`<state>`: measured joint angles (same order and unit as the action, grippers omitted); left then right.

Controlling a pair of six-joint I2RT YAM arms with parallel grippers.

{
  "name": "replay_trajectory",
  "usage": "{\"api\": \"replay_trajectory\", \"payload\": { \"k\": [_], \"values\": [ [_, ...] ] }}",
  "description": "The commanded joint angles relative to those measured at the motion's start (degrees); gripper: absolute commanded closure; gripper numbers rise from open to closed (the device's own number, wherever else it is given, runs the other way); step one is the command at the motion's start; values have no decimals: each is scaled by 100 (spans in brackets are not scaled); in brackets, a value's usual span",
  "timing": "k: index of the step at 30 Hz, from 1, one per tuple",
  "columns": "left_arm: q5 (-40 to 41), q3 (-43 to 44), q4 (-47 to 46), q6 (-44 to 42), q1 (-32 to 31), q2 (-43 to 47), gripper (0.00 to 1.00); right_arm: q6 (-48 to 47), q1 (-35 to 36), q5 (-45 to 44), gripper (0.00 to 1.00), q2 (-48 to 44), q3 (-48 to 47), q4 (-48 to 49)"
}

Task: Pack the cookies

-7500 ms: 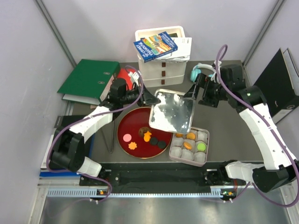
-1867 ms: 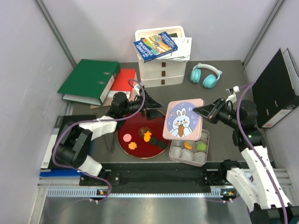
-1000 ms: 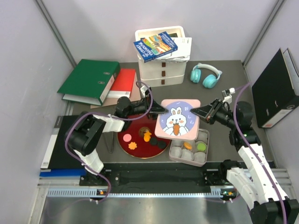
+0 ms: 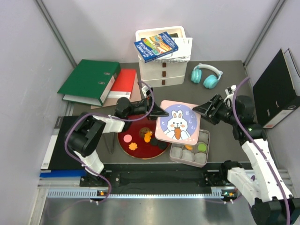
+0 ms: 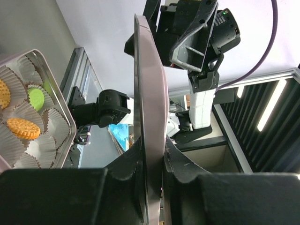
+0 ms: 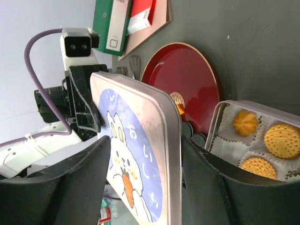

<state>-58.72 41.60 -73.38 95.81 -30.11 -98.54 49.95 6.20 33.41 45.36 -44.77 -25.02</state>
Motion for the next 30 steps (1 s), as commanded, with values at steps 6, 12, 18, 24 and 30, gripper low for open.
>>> {"api": "replay_trajectory", "payload": {
  "k": [6, 12, 18, 24, 30],
  "values": [
    [-193, -56, -290, -194, -13, 300, 100, -346, -48, -1255, 33, 148, -839, -530],
    [-254, -214, -334, -203, -13, 257, 100, -311, -48, -1925, 34, 359, -1156, -610],
    [-254, -320, -457, -247, -21, -42, 100, -346, -48, -2110, 34, 588, -1271, -610],
    [-202, -162, -800, -220, -258, -709, 100, -311, -48, -2093, 35, 710, -1060, -452],
    [-61, 224, -686, -528, -548, -1281, 100, -398, -57, -2163, 36, 807, -1139, -469]
  ]
}}
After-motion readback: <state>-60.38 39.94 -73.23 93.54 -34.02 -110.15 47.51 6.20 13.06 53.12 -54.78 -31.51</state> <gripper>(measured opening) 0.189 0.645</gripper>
